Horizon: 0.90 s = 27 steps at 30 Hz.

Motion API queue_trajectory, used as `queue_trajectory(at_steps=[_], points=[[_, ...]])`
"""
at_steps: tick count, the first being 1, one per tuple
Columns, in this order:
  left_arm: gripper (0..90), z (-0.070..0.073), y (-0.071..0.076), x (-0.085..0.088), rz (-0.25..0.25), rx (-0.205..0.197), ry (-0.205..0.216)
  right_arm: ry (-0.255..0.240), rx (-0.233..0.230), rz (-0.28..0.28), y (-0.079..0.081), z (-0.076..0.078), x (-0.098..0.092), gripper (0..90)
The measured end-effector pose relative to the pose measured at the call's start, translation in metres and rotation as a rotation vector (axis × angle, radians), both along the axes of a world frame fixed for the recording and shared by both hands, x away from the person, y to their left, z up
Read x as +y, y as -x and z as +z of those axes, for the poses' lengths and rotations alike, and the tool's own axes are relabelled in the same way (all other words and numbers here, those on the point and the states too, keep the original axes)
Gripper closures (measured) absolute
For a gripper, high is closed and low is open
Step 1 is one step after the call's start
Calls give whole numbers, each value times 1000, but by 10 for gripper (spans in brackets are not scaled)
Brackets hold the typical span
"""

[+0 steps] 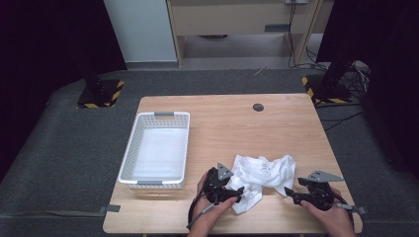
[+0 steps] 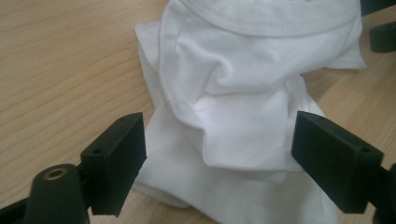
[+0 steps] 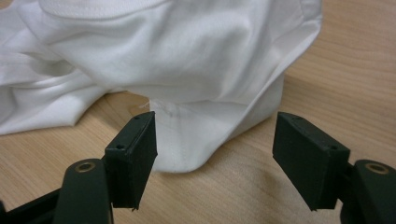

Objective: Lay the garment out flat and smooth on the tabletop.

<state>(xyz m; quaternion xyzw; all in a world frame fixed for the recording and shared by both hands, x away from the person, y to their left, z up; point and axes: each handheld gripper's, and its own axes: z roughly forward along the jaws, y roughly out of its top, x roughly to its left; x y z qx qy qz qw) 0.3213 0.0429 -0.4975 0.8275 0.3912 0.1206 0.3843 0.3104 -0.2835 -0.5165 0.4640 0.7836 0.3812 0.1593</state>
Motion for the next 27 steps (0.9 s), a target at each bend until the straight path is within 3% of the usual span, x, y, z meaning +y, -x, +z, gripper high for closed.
queue_trajectory(at_steps=[2, 4, 8, 10, 13, 19, 21, 24, 27], points=[[238, -1, 5, 1, -8, -2, 13, 10, 21, -4, 1, -3, 1, 311], [270, -3, 8, -2, -19, -15, -11, 26, 43, 4, 1, -7, 3, 320], [320, -12, 8, -7, -33, 2, -31, 38, 57, 11, 1, -11, 7, 351], [370, -16, 8, -8, -38, 17, -25, 42, 54, 18, 2, -12, 8, 394], [450, -17, 9, -10, -48, 4, -37, 52, 39, 32, 2, -12, 10, 468], [639, -20, 8, -9, -49, 8, -14, 45, 19, 58, 3, -13, 13, 763], [721, -20, 7, -8, -55, 19, 14, 40, 13, 60, 3, -13, 13, 841], [820, -16, 7, -5, -57, 9, 28, 17, 2, 60, 3, -8, 9, 874], [829, -8, 6, 1, -46, -12, 33, -7, 0, 62, 4, -2, 4, 876]])
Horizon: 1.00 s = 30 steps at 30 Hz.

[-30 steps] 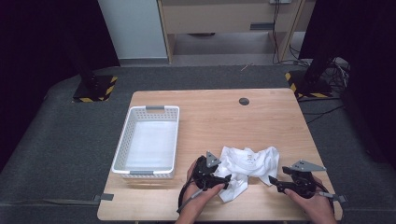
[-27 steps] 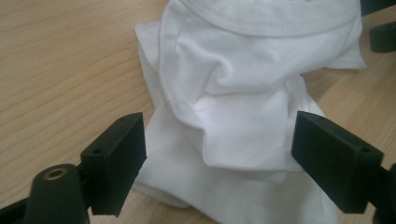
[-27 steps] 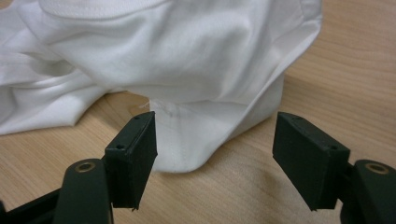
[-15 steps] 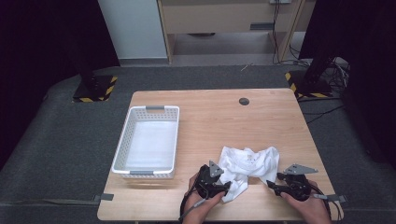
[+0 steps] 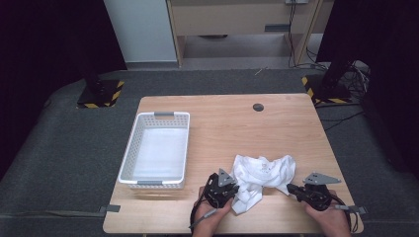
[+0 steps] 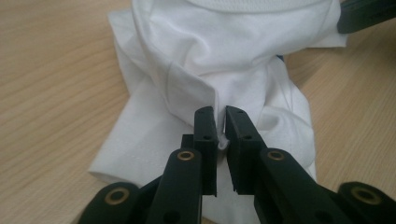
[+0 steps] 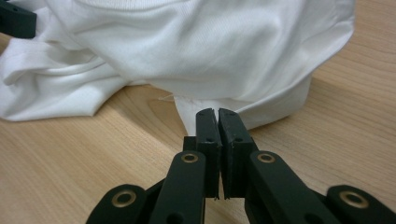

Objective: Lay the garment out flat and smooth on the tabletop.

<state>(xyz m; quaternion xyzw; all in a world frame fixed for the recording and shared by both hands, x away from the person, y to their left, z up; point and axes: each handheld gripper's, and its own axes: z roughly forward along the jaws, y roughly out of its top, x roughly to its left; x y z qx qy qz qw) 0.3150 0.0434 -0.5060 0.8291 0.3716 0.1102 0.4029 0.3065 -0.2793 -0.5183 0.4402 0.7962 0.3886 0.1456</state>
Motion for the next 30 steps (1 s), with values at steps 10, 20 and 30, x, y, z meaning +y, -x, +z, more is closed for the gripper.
queue_trajectory(at_steps=[10, 20, 30], points=[[818, 8, -11, 24, 64, -21, -5, -29, -33, -83, -1, 16, -38, 878], [502, 14, -9, 25, 96, -38, -12, -26, -44, -130, -4, 9, -49, 680], [431, 14, 2, 3, 28, -66, -26, 11, -65, -13, 0, 9, -22, 653]])
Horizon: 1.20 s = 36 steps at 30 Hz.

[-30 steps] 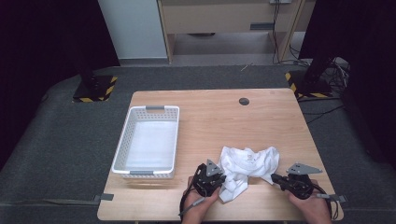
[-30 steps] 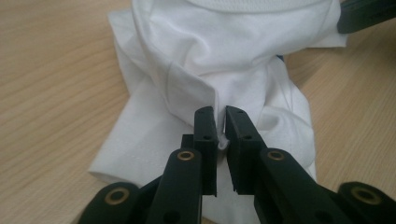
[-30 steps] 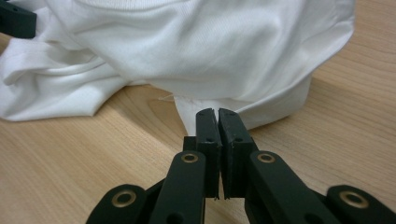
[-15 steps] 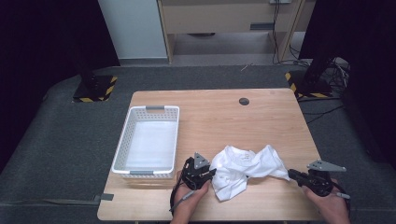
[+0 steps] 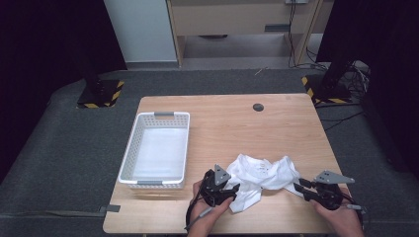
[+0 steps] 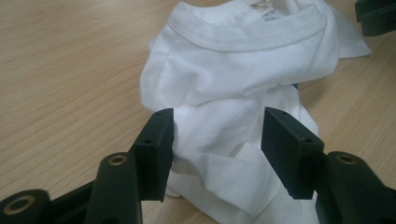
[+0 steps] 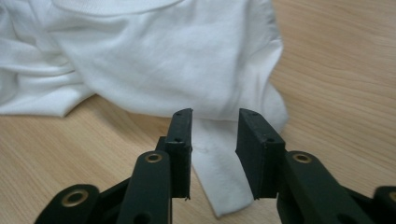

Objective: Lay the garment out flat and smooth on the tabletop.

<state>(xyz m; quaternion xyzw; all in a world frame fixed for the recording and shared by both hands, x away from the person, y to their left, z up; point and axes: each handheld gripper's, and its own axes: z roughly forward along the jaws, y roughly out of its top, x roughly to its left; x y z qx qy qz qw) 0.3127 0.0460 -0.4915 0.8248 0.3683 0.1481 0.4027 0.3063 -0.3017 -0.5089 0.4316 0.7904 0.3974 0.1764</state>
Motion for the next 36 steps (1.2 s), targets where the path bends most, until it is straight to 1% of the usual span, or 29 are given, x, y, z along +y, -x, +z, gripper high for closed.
queue_trajectory(at_steps=[2, 4, 5, 6, 7, 8, 11, 12, 13, 14, 15, 17, 19, 20, 21, 24, 26, 27, 28, 31, 32, 34, 36], points=[[412, -6, -1, -3, -14, 11, -12, 19, 10, 15, 0, -4, 6, 598], [409, -13, -2, -6, -31, 29, -27, 44, 17, 28, 0, -7, 10, 572], [418, -15, -2, -7, -42, 41, -36, 53, 26, 32, 0, -9, 12, 561], [471, -17, -2, -9, -55, 49, -47, 63, 24, 33, 0, -11, 14, 551], [492, -19, -3, -11, -53, 48, -56, 74, 26, 30, -1, -13, 15, 549], [492, -20, -4, -11, -49, 47, -54, 82, 30, 31, -1, -15, 16, 549], [522, -21, -4, -13, -52, 38, -60, 103, 26, 26, -3, -18, 18, 593], [558, -23, -3, -16, -59, 27, -75, 109, 27, 24, -3, -19, 19, 618], [580, -24, -3, -17, -58, 24, -80, 113, 34, 29, -3, -20, 19, 642], [596, -26, -3, -17, -56, 25, -79, 116, 27, 31, -3, -22, 20, 655], [620, -27, -3, -18, -57, 25, -80, 120, 26, 29, -3, -21, 20, 688], [669, -28, -5, -17, -51, 31, -71, 124, 25, 30, -3, -21, 20, 759], [720, -30, -6, -16, -45, 47, -43, 130, 13, 26, -3, -21, 19, 825], [741, -30, -6, -16, -45, 46, -43, 129, 17, 26, -3, -21, 18, 856], [756, -29, -6, -16, -47, 46, -42, 125, 19, 22, -4, -21, 17, 869], [780, -23, -5, -14, -49, 40, -27, 118, 24, 22, -4, -19, 15, 878], [783, -17, -4, -11, -47, 31, -15, 100, 18, 23, -3, -15, 13, 879], [784, -17, -4, -11, -47, 31, -15, 95, 12, 27, -2, -12, 11, 879], [788, -11, -5, -6, -37, 22, 0, 86, 4, 22, -1, -7, 8, 880], [798, -5, -7, 2, -15, 17, 27, 69, 2, 12, 0, -2, -1, 880], [800, -3, -8, 4, -9, 14, 29, 68, 3, 12, 0, -1, -3, 880], [800, -2, -11, 10, 5, 8, 31, 56, 1, 0, 0, 1, -10, 880], [801, -5, -16, 14, 19, 21, 31, 46, 5, -12, 0, 2, -16, 880]])
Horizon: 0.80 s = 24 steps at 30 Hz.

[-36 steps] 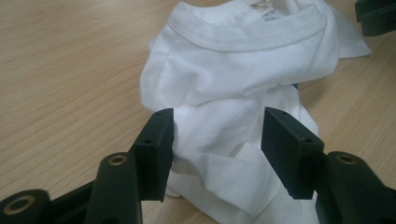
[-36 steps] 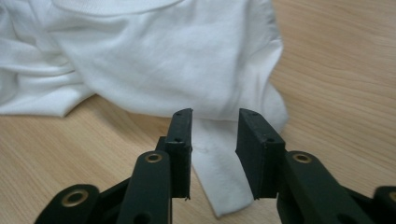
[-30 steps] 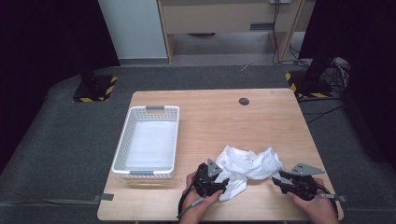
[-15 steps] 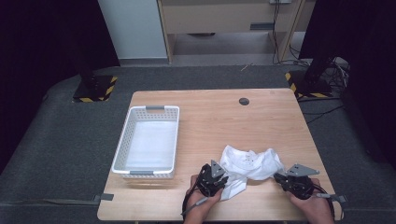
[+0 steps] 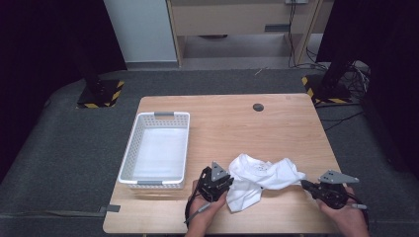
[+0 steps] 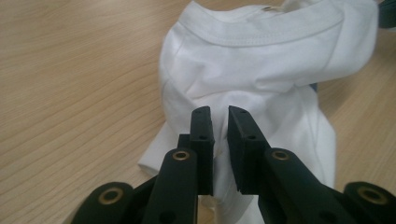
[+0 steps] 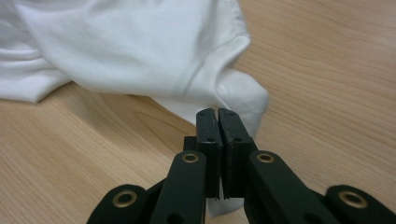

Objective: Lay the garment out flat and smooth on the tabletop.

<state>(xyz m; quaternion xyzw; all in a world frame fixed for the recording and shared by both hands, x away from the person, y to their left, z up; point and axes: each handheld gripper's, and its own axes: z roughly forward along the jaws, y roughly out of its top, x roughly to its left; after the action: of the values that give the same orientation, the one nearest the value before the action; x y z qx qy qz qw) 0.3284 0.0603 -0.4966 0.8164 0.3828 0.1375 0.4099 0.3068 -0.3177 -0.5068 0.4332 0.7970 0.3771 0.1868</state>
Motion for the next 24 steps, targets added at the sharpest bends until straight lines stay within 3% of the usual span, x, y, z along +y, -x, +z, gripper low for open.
queue_trajectory(at_steps=[4, 8, 11, 13, 15, 17, 22, 24], points=[[794, -7, -4, 6, 22, 16, -2, 5, 9, -21, -2, -5, -6, 878], [732, -4, -3, 9, 36, 8, 4, 4, 6, -27, -2, -5, -7, 863], [572, -4, -5, 8, 41, 18, 6, -14, -11, -30, -1, -2, -7, 769], [536, -5, -4, 8, 48, 8, -1, -29, -33, -35, -1, 2, -7, 663], [463, -6, -5, 8, 50, 9, -12, -33, -49, -55, -2, 4, -7, 620], [398, -10, -8, 8, 53, 33, -17, -35, -42, -83, -4, 1, -8, 567], [399, -19, -10, 5, 38, 72, -26, -49, -25, -88, -11, -9, -5, 495], [410, -21, -11, 3, 26, 82, -32, -61, -22, -77, -13, -10, -1, 519]])
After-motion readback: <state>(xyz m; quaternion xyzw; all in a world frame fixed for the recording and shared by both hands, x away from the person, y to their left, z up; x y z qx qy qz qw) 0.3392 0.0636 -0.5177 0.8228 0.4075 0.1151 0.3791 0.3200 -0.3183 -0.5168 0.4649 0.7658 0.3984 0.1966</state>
